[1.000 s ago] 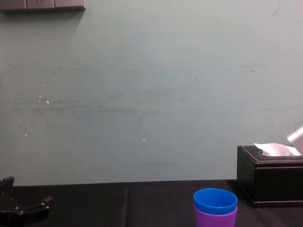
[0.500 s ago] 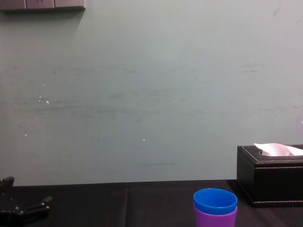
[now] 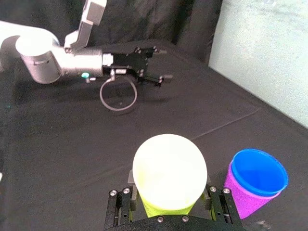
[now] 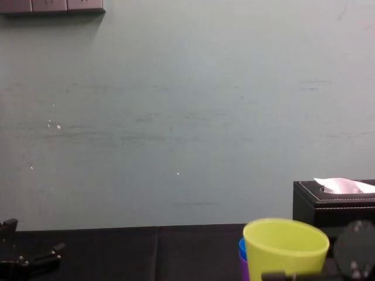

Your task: Stack the three plastic cups sequentially using one hand.

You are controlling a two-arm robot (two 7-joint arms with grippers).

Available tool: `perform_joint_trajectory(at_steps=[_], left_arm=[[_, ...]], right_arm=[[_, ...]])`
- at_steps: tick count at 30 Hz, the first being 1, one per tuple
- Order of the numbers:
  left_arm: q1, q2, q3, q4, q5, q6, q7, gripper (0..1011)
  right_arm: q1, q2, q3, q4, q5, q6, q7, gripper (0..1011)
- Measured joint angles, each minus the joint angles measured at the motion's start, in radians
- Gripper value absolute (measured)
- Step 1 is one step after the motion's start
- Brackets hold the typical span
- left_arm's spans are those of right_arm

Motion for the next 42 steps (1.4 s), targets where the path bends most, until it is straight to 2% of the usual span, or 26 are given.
perform_joint_trajectory(at_steps=[9,17,27,33,42], left_arm=[[0.000,0.000,0.000,0.000,0.000,0.000,0.000,1011],[0.000,0.000,0.000,0.000,0.000,0.000,0.000,1011],[0.000,0.000,0.000,0.000,0.000,0.000,0.000,1012],[0.000,0.000,0.000,0.000,0.000,0.000,0.000,1011],[0.000,0.000,0.000,0.000,0.000,0.000,0.000,1011]], right_arm=[[0.040,0.001,0.030,-0.017,0.028,0.028,-0.024,729],[0.083,-0.017,0.031,0.023,0.039,0.040,-0.030,729],[0.154,-0.049,0.014,0.102,0.042,0.050,-0.032,729],[0.209,-0.075,-0.010,0.162,0.030,0.057,-0.027,729],[0.259,-0.107,-0.033,0.230,0.017,0.061,-0.016,729]])
